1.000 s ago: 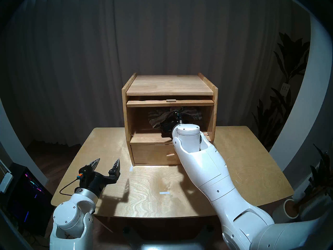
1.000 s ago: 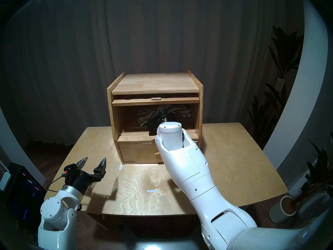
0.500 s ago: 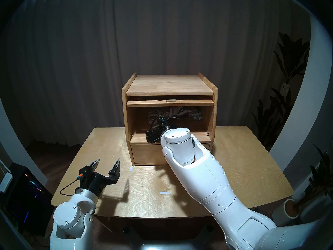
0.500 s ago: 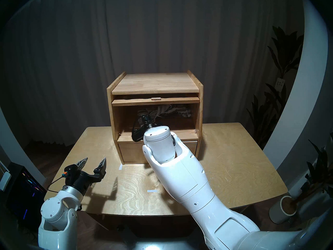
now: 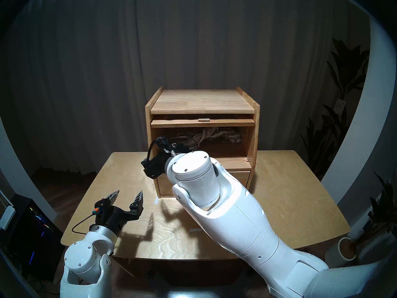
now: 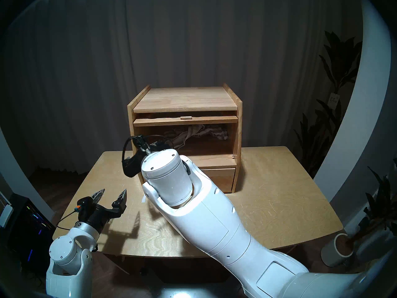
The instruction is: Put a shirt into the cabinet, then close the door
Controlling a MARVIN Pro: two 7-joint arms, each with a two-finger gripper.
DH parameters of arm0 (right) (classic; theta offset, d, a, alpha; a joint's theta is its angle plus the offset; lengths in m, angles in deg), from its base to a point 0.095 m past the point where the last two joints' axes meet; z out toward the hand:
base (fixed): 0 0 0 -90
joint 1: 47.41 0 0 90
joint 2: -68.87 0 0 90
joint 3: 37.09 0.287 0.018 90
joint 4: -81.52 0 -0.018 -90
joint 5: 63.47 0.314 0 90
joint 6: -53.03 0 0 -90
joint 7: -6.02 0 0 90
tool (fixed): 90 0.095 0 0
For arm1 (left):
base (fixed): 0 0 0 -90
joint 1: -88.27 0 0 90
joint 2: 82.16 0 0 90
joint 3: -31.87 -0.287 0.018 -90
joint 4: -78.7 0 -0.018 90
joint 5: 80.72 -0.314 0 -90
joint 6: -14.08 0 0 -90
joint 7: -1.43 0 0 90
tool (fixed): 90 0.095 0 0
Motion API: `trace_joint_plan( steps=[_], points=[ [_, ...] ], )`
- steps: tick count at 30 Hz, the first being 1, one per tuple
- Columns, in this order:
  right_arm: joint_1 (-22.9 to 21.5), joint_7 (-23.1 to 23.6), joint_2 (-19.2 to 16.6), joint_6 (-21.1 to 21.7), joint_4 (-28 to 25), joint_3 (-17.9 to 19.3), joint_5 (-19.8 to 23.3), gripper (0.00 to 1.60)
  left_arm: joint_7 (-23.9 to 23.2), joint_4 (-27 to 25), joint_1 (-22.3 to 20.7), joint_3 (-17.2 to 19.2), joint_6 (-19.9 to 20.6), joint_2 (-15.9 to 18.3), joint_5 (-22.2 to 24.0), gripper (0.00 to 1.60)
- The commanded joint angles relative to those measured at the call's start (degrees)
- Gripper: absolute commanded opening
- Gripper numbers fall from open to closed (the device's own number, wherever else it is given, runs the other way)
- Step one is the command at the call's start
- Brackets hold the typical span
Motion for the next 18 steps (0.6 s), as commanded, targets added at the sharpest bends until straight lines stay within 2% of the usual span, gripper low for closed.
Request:
trace_joint_plan(
  steps=[1, 7, 18],
  points=[
    [-4.0, -1.3, 0.3, 1.0, -6.4, -1.0, -2.8, 1.6, -0.1, -0.8, -0.4, -0.1, -0.2, 0.1, 0.1, 1.6],
    [-5.4, -5.0, -3.0, 4.1, -11.4, 1.3, -6.9, 1.6, -0.1, -0.7, -0.5, -0.1, -0.2, 0.0, 0.0, 1.6],
    [-5.3, -11.9, -9.8, 4.1, -19.0, 9.3, -13.6, 1.6, -0.1, -0.5, -0.7, -0.1, -0.2, 0.0, 0.0, 1.6]
  ],
)
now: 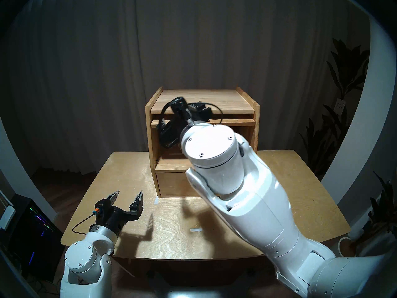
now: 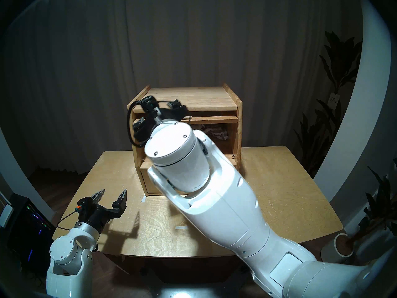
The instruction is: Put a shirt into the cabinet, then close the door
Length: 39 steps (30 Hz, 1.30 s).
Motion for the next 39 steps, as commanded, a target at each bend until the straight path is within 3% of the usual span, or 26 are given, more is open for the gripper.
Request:
trace_joint_plan(
  steps=[1, 8, 12, 13, 16, 20, 39],
  points=[
    [-0.7, -4.8, -5.1, -0.2, -7.5, 5.3, -4.8, 1.6, -0.1, -0.9, -0.5, -0.1, -0.2, 0.1, 0.1, 1.6],
    [-0.1, -9.5, -8.3, -0.2, -11.3, 9.6, -9.3, 1.6, -0.1, -0.7, -0.5, -0.1, -0.2, 0.0, 0.0, 1.6],
    [2.8, -12.2, -11.0, -0.2, -16.6, 12.5, -11.6, 1.6, -0.1, -0.6, -0.6, -0.1, -0.2, 0.0, 0.0, 1.6],
    [3.1, -12.7, -11.4, -0.2, -14.4, 13.1, -12.1, 1.6, -0.1, -0.6, -0.6, -0.1, -0.2, 0.0, 0.0, 1.6],
    [5.7, -14.6, -12.9, -0.2, -18.4, 15.3, -13.6, 1.6, -0.1, -0.5, -0.7, -0.1, -0.2, 0.0, 0.0, 1.6],
    [9.3, -16.2, -14.2, -0.2, -19.6, 17.3, -14.2, 1.6, -0.1, -0.4, -0.7, -0.1, -0.2, 0.0, 0.0, 1.6],
    [21.9, -19.1, -17.2, -0.2, -15.0, 22.6, -12.9, 1.6, -0.1, 0.4, -0.9, 0.0, -0.2, -0.1, -0.2, 1.6]
  ],
)
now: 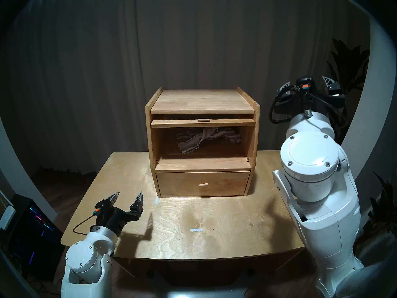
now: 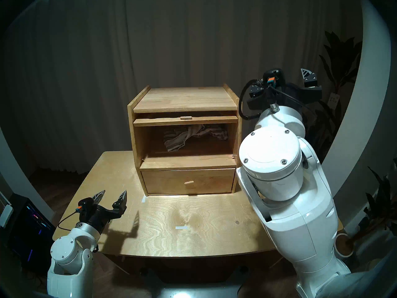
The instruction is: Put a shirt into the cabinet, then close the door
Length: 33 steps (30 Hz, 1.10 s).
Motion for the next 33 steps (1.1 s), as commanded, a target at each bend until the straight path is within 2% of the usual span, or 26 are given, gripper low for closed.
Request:
trace_joint_plan(
  steps=[1, 2, 3, 5, 6, 8, 15, 19, 20, 21, 23, 27, 28, 33],
  points=[
    [6.8, -1.2, -1.4, -0.2, 2.0, 2.4, 0.6, 1.6, -0.1, -0.7, -0.4, -0.1, -0.2, 0.1, 0.1, 1.6],
    [7.9, -1.3, -1.5, -0.2, 2.2, 2.8, 0.7, 1.6, -0.1, -0.7, -0.4, -0.1, -0.2, 0.1, 0.0, 1.6],
    [7.1, -1.4, -1.6, -0.2, 2.5, 3.0, 0.8, 1.6, -0.1, -0.7, -0.4, -0.1, -0.2, 0.1, 0.0, 1.6],
    [9.8, -1.7, -2.0, -0.2, 3.7, 4.0, 1.2, 1.6, -0.1, -0.5, -0.4, -0.1, -0.2, 0.1, 0.0, 1.6],
    [9.5, -1.8, -2.0, -0.2, 4.2, 4.4, 1.4, 1.6, -0.1, -0.5, -0.5, -0.1, -0.2, 0.0, 0.0, 1.6],
    [12.0, -2.0, -2.4, -0.2, 5.5, 5.3, 1.9, 1.6, -0.1, -0.5, -0.5, -0.1, -0.2, 0.0, 0.0, 1.6],
    [16.5, -2.7, -3.3, -0.2, 8.8, 8.7, 3.3, 1.6, -0.1, -0.3, -0.6, 0.0, -0.2, 0.0, 0.0, 1.6],
    [20.0, -3.4, -4.0, -0.2, 10.7, 11.7, 4.0, 1.6, -0.2, -0.3, -0.7, -0.1, -0.3, 0.0, -0.1, 1.6],
    [19.3, -3.5, -4.0, -0.2, 11.4, 12.4, 4.3, 1.6, -0.2, -0.3, -0.7, -0.1, -0.3, 0.0, -0.1, 1.6],
    [21.4, -3.6, -4.1, -0.2, 11.8, 13.2, 4.6, 1.6, -0.2, -0.3, -0.7, -0.1, -0.3, 0.0, -0.1, 1.6],
    [21.8, -3.8, -4.1, -0.2, 12.8, 14.4, 5.0, 1.6, -0.2, -0.3, -0.8, -0.1, -0.3, 0.0, -0.1, 1.6],
    [25.6, -4.3, -4.2, -0.2, 15.0, 17.7, 6.1, 1.6, -0.2, -0.4, -0.8, -0.1, -0.3, 0.0, -0.1, 1.6],
    [25.4, -4.3, -4.1, -0.2, 15.5, 18.4, 6.3, 1.6, -0.2, -0.4, -0.8, -0.1, -0.3, 0.0, -0.1, 1.6],
    [28.8, -4.2, -4.6, -3.0, 14.4, 21.4, 7.5, 1.6, -0.2, -0.4, -0.9, 0.0, -0.3, 0.0, -0.1, 1.6]
  ],
)
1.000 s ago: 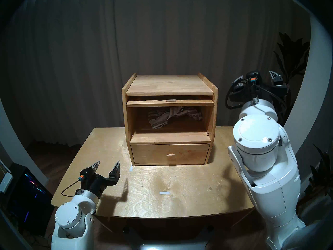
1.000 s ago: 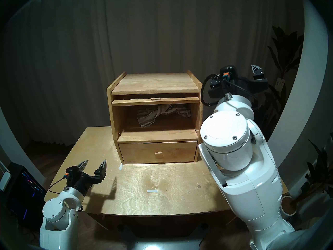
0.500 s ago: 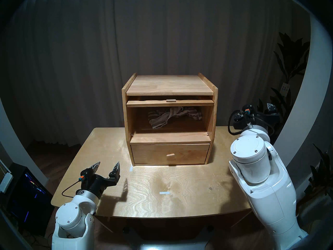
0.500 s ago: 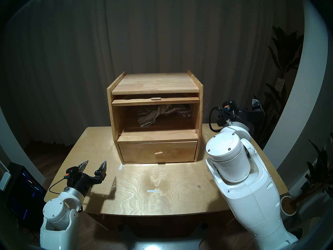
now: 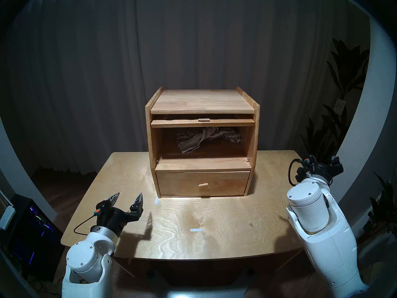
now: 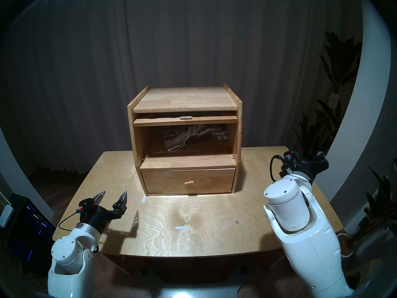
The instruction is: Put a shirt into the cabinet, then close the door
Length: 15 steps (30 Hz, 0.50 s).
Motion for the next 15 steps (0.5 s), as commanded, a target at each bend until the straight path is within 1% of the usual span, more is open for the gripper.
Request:
trace_joint_plan(
  steps=[1, 6, 15],
  points=[
    [5.8, -0.3, -0.9, -3.3, -2.0, 4.7, 0.8, 1.6, -0.2, -1.0, -0.5, -0.1, -0.3, 0.1, 0.1, 1.6],
    [7.2, 0.2, -1.6, -6.0, -2.5, 8.5, 2.3, 1.6, -0.2, -1.1, -0.6, -0.1, -0.3, 0.1, 0.1, 1.6],
    [7.2, 1.9, -3.7, -11.7, -2.7, 16.4, 5.2, 1.6, -0.2, -1.1, -0.7, -0.1, -0.3, 0.0, 0.0, 1.6]
  ],
)
